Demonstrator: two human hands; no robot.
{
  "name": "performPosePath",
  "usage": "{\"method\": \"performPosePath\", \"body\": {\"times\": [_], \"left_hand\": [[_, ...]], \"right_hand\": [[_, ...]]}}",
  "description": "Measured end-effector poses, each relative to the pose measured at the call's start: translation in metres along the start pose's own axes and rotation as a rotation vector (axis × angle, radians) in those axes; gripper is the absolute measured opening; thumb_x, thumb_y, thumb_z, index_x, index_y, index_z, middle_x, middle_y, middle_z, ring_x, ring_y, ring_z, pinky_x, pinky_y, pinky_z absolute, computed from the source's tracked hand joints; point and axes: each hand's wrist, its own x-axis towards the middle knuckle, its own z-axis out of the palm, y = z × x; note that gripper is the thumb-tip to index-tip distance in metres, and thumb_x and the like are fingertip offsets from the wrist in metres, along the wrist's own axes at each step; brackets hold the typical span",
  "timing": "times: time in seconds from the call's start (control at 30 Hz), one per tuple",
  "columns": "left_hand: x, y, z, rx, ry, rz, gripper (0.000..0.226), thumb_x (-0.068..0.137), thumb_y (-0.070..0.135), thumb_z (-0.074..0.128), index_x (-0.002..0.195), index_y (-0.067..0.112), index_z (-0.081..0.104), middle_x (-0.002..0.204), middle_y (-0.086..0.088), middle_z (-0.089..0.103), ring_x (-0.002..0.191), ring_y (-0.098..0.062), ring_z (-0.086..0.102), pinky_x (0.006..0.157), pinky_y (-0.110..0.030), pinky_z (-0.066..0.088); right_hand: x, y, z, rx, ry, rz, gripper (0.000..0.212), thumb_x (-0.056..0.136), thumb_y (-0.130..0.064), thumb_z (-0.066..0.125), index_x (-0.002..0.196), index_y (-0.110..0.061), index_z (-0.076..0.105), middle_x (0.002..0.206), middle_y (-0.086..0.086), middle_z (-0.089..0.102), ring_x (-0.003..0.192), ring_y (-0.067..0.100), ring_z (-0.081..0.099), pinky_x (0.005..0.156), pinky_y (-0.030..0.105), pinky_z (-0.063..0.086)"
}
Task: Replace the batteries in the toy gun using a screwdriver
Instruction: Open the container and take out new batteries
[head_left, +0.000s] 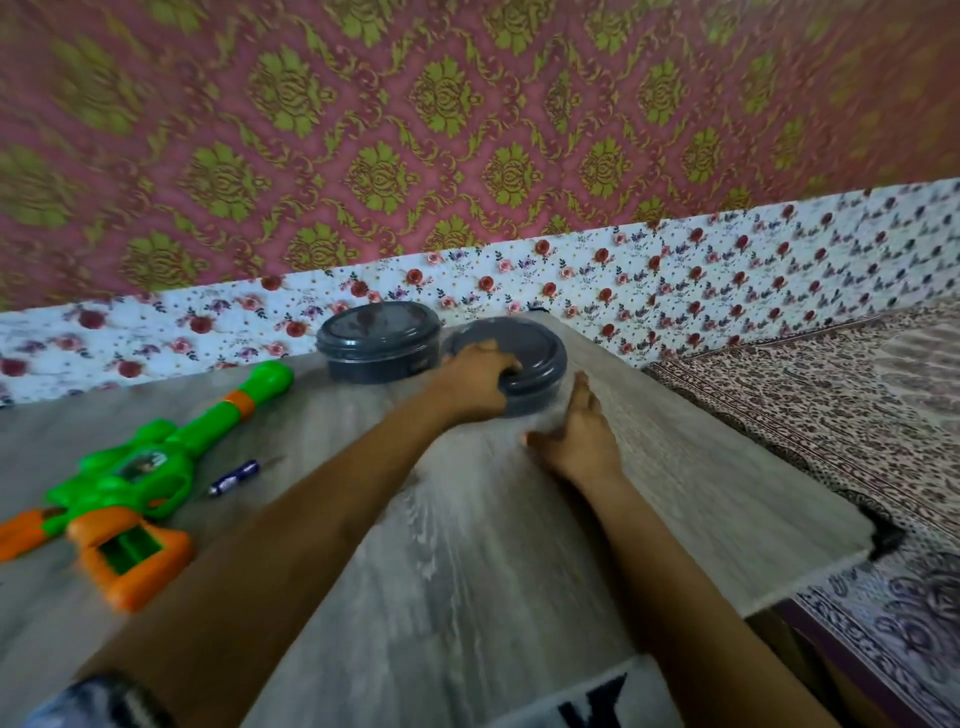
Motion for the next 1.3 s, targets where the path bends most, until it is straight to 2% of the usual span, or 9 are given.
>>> {"method": "performPosePath", "body": {"times": [0.13,0.33,0.4,0.57,0.7,0.83,1.0,1.17,1.3], "left_hand": [[-0.042,0.024,-0.014,-0.149,-0.044,0.037,0.035,0.080,0.008,0.047,0.108,0.003,0.067,0.112,-0.015,0.067,0.102,-0.029,0.057,0.091,-0.040,0.046],[-0.094,0.038,-0.033,-0.434,0.006,0.084,0.047,0.083,-0.012,0.043,0.122,0.006,0.062,0.127,-0.008,0.061,0.118,-0.020,0.055,0.095,-0.021,0.043],[-0.106,0.023,-0.041,-0.389,0.046,0.060,0.051,0.081,-0.010,0.047,0.124,0.011,0.061,0.131,-0.005,0.058,0.118,-0.018,0.053,0.089,-0.016,0.040],[-0.128,-0.008,-0.035,-0.063,-0.253,0.062,0.074,0.081,0.008,0.065,0.145,0.028,0.034,0.154,0.001,0.030,0.141,-0.018,0.026,0.113,-0.030,0.022],[-0.127,-0.008,-0.021,0.002,-0.095,0.141,0.074,0.079,0.030,0.072,0.144,0.025,0.037,0.152,0.002,0.034,0.139,-0.017,0.030,0.113,-0.028,0.020],[-0.120,0.000,-0.018,0.104,-0.014,0.194,0.067,0.080,0.047,0.067,0.140,0.026,0.044,0.146,0.004,0.045,0.130,-0.017,0.044,0.106,-0.032,0.036],[-0.108,0.006,-0.016,0.418,0.055,0.341,0.063,0.085,0.062,0.049,0.138,0.028,0.046,0.129,0.001,0.060,0.111,-0.021,0.057,0.083,-0.031,0.045],[-0.099,0.013,-0.015,0.589,0.093,0.449,0.060,0.084,0.066,0.038,0.116,0.019,0.058,0.097,-0.004,0.068,0.084,-0.022,0.060,0.057,-0.027,0.026],[-0.098,0.007,-0.007,0.401,0.250,0.507,0.070,0.071,0.062,0.020,0.095,0.016,0.066,0.072,-0.006,0.066,0.063,-0.023,0.059,0.054,-0.025,0.023]], "right_hand": [[-0.031,-0.008,-0.002,0.076,-0.004,-0.032,0.105,0.073,-0.032,0.073,0.148,-0.014,0.002,0.149,0.014,0.026,0.132,0.034,0.036,0.104,0.044,0.036],[-0.083,0.001,-0.002,0.192,0.012,-0.068,0.120,0.064,-0.034,0.082,0.149,-0.012,0.000,0.152,0.016,0.019,0.135,0.034,0.033,0.105,0.042,0.036],[-0.093,0.003,-0.002,0.190,0.028,-0.089,0.121,0.063,-0.035,0.082,0.149,-0.010,0.001,0.151,0.018,0.019,0.134,0.036,0.032,0.106,0.043,0.036],[-0.101,0.001,0.002,0.120,0.024,-0.090,0.123,0.063,-0.042,0.081,0.147,-0.001,0.002,0.150,0.018,0.023,0.134,0.035,0.033,0.106,0.040,0.036],[-0.099,0.000,0.005,0.102,0.063,-0.070,0.123,0.059,-0.046,0.081,0.147,-0.001,0.009,0.148,0.017,0.027,0.131,0.034,0.037,0.102,0.041,0.041],[-0.093,0.005,0.002,0.113,0.086,-0.048,0.123,0.056,-0.044,0.084,0.146,-0.002,0.011,0.148,0.016,0.031,0.131,0.033,0.039,0.100,0.040,0.042],[-0.084,0.010,0.004,0.111,0.068,-0.031,0.126,0.053,-0.049,0.084,0.147,-0.008,0.010,0.147,0.011,0.036,0.125,0.031,0.047,0.095,0.042,0.046],[-0.081,0.012,0.004,0.114,0.071,0.017,0.127,0.058,-0.054,0.079,0.148,-0.011,0.001,0.146,0.009,0.039,0.125,0.030,0.048,0.095,0.041,0.045],[-0.084,0.013,0.003,0.109,0.050,0.013,0.133,0.055,-0.054,0.080,0.148,-0.012,-0.004,0.143,0.009,0.044,0.123,0.030,0.050,0.096,0.041,0.046]]}}
